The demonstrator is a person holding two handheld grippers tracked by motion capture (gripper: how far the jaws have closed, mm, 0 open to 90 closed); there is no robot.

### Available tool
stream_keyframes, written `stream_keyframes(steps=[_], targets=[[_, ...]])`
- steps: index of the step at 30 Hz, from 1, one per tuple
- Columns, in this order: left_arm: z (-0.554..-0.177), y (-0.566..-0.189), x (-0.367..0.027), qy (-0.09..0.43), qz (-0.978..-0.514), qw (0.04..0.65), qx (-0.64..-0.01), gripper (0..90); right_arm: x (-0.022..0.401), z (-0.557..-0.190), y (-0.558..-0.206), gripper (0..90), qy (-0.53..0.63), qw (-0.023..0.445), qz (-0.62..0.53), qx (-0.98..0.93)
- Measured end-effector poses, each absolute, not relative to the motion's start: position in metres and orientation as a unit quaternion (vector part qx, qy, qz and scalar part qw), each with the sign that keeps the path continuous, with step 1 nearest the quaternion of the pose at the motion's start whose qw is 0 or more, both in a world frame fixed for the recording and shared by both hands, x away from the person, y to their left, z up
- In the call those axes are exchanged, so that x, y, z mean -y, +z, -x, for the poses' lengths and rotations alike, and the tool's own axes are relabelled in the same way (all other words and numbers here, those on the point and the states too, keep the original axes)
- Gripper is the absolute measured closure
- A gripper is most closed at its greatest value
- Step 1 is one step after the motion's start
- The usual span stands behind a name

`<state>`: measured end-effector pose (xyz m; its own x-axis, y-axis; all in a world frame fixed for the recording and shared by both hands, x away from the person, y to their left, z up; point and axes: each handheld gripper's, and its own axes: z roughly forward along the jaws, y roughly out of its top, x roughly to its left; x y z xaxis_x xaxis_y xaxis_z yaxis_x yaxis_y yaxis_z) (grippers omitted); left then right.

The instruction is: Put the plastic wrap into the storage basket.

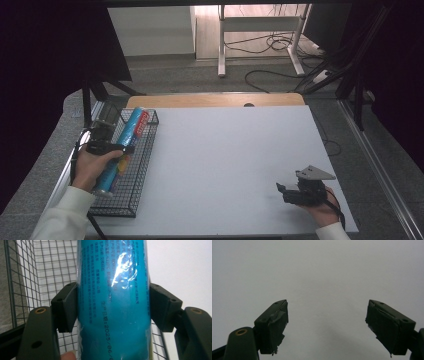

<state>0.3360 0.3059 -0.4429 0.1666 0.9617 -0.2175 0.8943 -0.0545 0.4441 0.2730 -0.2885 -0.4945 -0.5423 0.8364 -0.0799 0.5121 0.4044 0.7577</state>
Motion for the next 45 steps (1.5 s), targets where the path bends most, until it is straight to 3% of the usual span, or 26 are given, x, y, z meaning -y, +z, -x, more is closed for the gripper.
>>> stream_keyframes(steps=[20,24,30,35,45], targets=[[-0.347,-0.490,-0.297,0.048,-0.724,0.177,-0.665,30.5,0.289,-0.274,-0.497,18.3,0.347,0.230,-0.417,-0.808],[-0.341,-0.468,-0.293,0.096,-0.721,0.206,-0.654,24.4,0.288,-0.274,-0.497,18.2,0.347,0.229,-0.416,-0.809],[-0.332,-0.451,-0.289,0.125,-0.720,0.246,-0.637,14.8,0.287,-0.272,-0.497,17.9,0.347,0.230,-0.412,-0.811],[-0.308,-0.432,-0.286,0.129,-0.725,0.337,-0.587,14.2,0.286,-0.270,-0.492,17.4,0.362,0.218,-0.409,-0.809],[-0.271,-0.437,-0.249,0.119,-0.758,0.378,-0.518,15.0,0.281,-0.267,-0.490,17.1,0.372,0.215,-0.388,-0.816]])
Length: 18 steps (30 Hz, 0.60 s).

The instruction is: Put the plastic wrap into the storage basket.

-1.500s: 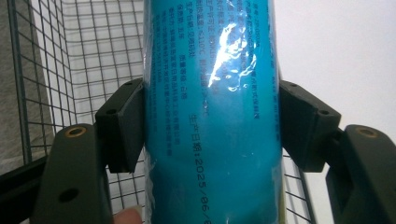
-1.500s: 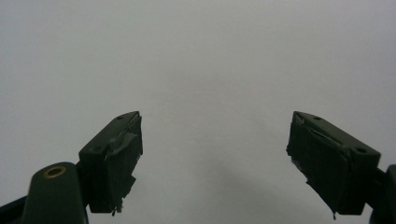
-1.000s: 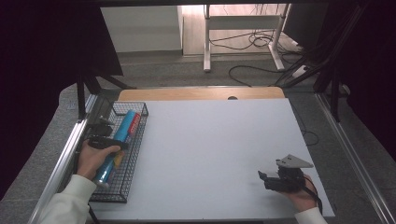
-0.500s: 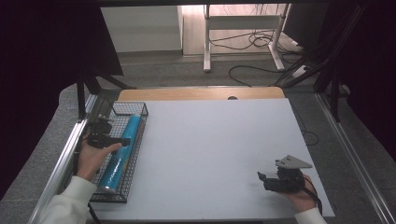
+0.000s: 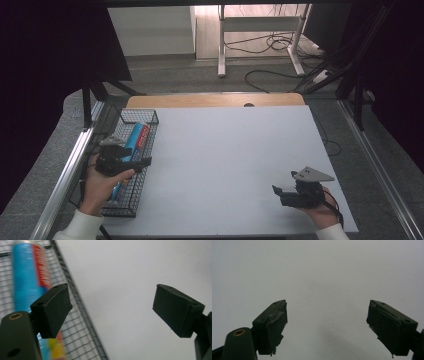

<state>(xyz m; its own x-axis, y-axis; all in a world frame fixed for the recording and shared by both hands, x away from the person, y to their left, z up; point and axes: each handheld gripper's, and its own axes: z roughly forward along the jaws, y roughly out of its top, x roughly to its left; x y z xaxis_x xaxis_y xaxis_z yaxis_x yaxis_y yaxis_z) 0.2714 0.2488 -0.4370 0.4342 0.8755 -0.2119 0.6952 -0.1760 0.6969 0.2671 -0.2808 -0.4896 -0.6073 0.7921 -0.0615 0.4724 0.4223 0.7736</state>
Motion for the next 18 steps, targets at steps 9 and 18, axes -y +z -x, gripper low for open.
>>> stream_keyframes(steps=[9,18], targets=[[-0.247,-0.457,-0.191,0.120,-0.793,0.386,-0.456,16.8,0.278,-0.262,-0.486,17.1,0.383,0.217,-0.369,-0.819],[-0.241,-0.478,-0.156,0.079,-0.817,0.382,-0.425,16.8,0.274,-0.261,-0.489,17.1,0.379,0.213,-0.357,-0.827]])
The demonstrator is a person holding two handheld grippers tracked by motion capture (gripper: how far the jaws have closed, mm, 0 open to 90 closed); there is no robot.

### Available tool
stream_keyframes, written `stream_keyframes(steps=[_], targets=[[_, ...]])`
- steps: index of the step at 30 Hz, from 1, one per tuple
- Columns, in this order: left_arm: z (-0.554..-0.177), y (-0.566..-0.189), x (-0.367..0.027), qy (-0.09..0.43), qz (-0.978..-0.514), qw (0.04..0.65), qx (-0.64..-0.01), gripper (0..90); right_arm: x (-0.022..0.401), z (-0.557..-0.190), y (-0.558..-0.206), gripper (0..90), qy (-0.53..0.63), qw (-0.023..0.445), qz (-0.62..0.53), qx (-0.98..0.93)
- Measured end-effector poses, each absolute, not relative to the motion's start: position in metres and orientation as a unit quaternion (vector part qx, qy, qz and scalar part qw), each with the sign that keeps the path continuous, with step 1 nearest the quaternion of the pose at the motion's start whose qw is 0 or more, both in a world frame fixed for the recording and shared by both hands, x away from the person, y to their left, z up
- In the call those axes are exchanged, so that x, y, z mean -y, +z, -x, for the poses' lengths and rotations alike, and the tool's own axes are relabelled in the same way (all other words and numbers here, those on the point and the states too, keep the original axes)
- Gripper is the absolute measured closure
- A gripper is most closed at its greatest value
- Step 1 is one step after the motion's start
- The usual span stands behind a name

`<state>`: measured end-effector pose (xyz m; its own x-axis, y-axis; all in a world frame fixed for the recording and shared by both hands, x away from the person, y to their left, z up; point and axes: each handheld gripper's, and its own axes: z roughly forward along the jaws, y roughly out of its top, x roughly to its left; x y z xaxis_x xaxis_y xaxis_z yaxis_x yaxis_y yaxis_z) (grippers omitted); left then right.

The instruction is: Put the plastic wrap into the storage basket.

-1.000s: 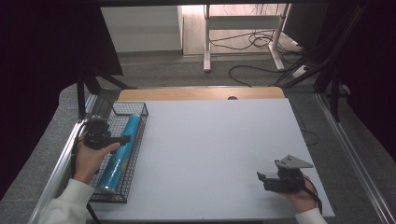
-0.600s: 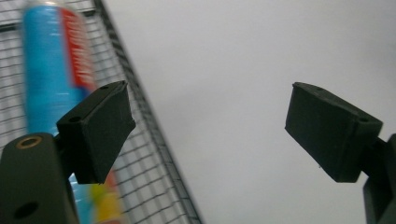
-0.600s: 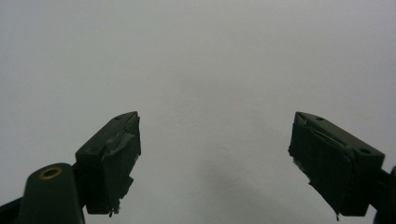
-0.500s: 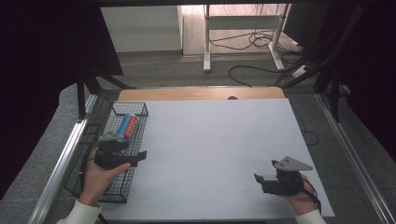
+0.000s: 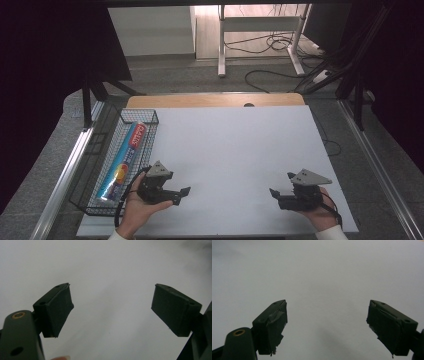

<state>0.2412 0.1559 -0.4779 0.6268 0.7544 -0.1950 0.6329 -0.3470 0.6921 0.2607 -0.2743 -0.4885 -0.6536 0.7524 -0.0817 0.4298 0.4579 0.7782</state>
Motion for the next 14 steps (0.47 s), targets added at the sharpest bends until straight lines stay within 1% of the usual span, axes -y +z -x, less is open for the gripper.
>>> stream_keyframes(steps=[14], targets=[[-0.2385,-0.4811,-0.1596,0.082,-0.811,0.384,-0.435,17.4,0.2740,-0.2618,-0.4875,17.1,0.382,0.216,-0.356,-0.825]])
